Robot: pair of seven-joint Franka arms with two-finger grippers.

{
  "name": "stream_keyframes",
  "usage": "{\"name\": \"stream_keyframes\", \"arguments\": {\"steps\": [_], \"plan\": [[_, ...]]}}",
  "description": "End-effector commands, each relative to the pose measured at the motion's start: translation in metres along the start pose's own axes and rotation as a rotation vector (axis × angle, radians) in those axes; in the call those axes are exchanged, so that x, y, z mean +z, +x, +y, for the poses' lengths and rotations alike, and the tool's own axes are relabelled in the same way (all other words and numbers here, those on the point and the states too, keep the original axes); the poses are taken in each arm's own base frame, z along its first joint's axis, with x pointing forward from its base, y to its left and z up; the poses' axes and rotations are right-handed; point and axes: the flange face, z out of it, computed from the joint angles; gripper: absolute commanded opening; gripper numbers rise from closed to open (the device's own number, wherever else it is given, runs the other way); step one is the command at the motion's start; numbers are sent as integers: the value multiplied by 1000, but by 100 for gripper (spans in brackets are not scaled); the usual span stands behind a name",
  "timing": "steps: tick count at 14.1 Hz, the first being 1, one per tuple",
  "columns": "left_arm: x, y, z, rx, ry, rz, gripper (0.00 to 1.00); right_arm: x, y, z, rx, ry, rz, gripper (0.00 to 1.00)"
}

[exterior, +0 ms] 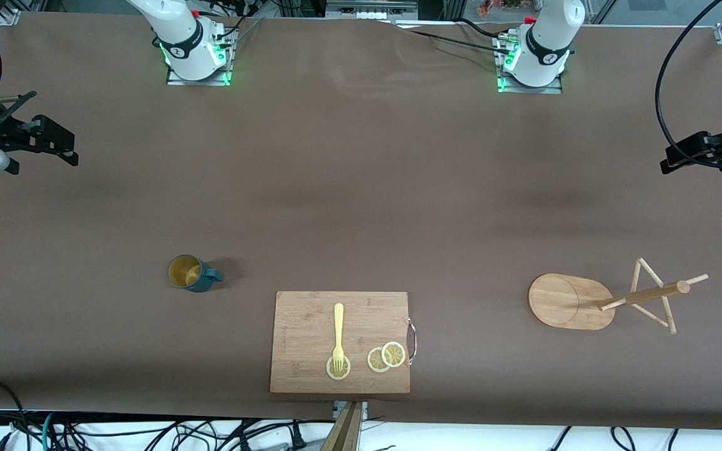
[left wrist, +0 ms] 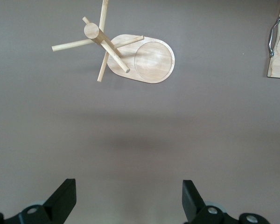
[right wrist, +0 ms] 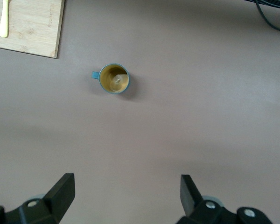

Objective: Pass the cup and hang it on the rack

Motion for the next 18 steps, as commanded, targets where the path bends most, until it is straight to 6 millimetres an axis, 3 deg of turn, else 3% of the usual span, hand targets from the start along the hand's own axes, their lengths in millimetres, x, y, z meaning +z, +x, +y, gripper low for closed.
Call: {"name": "stream_keyframes", "arguments": {"steps": [1, 16, 17, 18], "plan": [[-6, 2, 0, 23, -1, 12, 100, -6, -4, -2, -7, 7, -1, 100], [-5, 3, -2, 18, -1, 9, 100, -4, -7, -2, -9, 10, -27, 100], [-5, 3, -2, 18, -1, 9, 100, 0, -6, -1, -9, 11, -35, 100], [-5, 3, -3, 17, -3, 9, 100, 18, 2, -2, -12, 18, -57, 100]]}}
